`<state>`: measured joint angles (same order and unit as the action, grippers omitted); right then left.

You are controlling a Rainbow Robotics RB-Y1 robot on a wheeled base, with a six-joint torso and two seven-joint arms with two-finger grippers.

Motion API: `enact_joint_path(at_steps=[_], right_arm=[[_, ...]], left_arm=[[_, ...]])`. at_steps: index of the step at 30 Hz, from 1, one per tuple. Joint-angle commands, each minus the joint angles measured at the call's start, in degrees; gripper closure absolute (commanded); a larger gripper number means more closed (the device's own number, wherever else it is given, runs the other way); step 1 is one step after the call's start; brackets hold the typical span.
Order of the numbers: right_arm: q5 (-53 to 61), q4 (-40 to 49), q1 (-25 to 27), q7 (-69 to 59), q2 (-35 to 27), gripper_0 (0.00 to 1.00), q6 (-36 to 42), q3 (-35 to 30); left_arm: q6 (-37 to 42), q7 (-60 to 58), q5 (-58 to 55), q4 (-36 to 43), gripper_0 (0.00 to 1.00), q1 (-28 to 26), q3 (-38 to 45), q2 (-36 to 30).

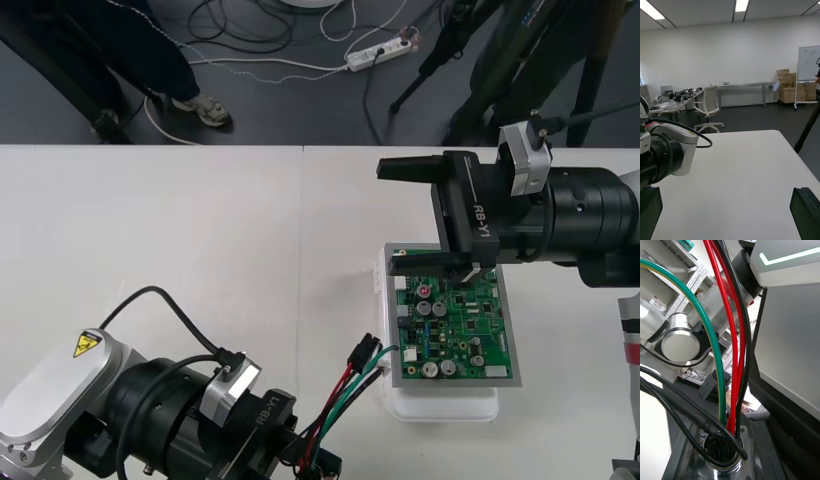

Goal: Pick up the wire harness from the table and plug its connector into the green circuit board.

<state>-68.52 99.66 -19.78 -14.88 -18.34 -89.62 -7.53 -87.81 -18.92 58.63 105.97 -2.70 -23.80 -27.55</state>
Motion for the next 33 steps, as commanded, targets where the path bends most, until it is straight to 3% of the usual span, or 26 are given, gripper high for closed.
enact_joint_path(at_steps=[1,25,33], right_arm=[[2.86,0.53,-0.43,-2.96,-5.13,0.00,-0.38,1.91],[11.83,-2.46,-0.78,-3.93,-12.42,0.00,-0.38,1.91],[13.85,-6.59,-3.86,-4.72,-12.86,0.00,-0.38,4.90]], left_arm=[[-0.78,-5.42,-1.94,1.96,1.00,2.52,-2.39,0.92],[9.41,-8.85,-3.69,1.78,1.00,4.45,-2.30,0.65],[11.08,-9.38,-3.69,1.78,1.00,4.63,-2.22,0.65]])
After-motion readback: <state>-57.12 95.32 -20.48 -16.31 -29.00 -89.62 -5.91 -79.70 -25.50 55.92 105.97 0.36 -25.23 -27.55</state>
